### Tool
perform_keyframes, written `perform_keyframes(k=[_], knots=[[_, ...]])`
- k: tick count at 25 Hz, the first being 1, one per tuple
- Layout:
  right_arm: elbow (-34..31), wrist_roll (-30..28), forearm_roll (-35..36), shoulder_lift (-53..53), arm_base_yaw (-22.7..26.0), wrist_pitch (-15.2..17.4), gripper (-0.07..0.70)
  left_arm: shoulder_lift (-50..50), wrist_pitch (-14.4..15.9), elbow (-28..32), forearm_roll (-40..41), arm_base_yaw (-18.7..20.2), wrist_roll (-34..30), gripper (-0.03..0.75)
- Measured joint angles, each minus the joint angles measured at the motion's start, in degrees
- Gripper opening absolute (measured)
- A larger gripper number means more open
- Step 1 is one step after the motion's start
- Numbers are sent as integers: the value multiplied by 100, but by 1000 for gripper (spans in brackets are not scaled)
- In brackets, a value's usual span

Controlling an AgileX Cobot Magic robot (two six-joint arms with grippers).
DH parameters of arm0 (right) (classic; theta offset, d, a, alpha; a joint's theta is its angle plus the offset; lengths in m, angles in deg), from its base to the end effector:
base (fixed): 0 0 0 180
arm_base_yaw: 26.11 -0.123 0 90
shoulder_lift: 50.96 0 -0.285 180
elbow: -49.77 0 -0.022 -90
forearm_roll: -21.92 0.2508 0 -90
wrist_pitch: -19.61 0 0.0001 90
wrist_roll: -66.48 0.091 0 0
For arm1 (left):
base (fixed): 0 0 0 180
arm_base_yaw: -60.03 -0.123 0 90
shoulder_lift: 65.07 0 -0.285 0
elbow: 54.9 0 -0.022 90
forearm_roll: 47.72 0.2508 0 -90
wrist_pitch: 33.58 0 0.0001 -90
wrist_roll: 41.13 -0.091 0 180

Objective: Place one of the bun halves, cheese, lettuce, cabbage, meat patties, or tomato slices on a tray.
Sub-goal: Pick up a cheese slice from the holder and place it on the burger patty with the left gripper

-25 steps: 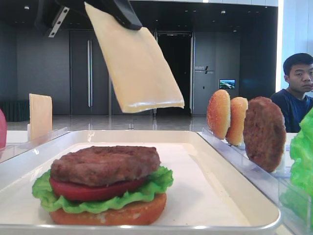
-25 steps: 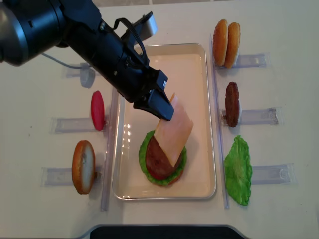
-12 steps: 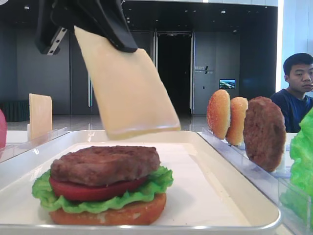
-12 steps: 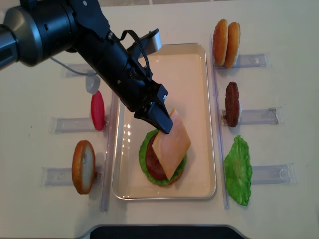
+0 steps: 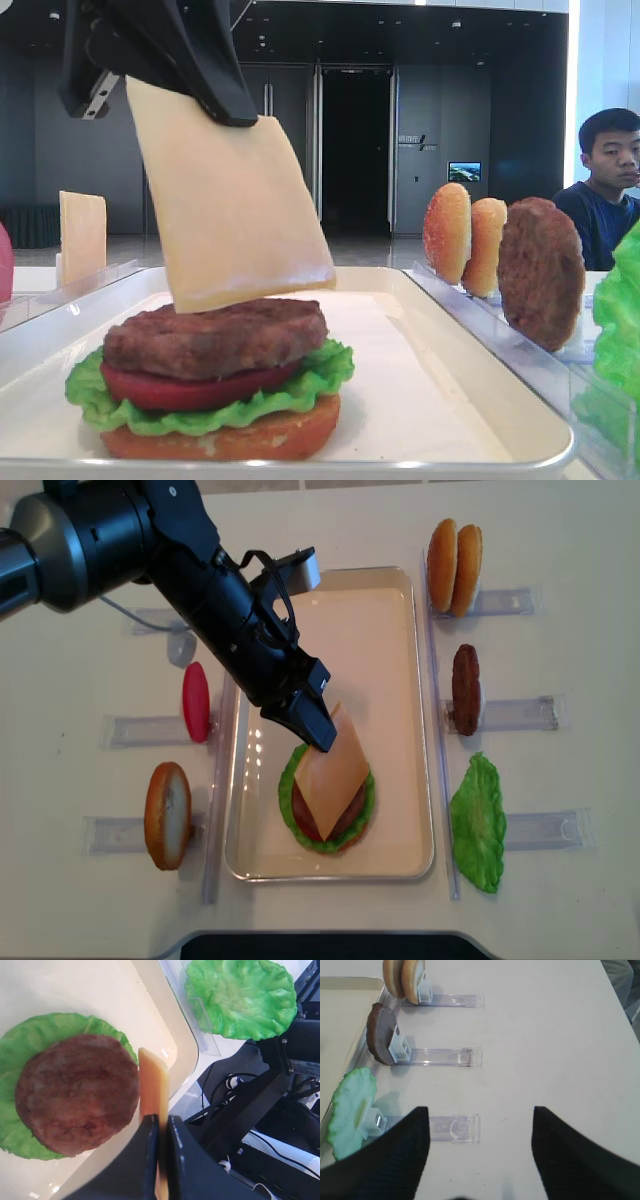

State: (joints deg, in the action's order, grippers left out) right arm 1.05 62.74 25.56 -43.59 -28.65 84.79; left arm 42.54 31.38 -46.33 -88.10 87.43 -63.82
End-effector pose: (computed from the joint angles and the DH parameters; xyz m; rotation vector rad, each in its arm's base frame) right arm -0.0094 0.0048 0.2706 -0.1220 2.1119 0.0644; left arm 0.2664 -0.1983 0.2304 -0.8121 -2.8299 0.9622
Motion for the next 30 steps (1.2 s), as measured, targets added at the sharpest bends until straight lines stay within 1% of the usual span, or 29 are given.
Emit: perform_keyframes(k=[23,27,30], knots=[[0,0,0,0,0,0,454,114,-23,0,343,-6,81,20],[0,0,0,0,0,0,454,114,-28,0,416,-6,307,20],[0,0,0,0,0,0,454,139,-28,0,547,-6,519,39]])
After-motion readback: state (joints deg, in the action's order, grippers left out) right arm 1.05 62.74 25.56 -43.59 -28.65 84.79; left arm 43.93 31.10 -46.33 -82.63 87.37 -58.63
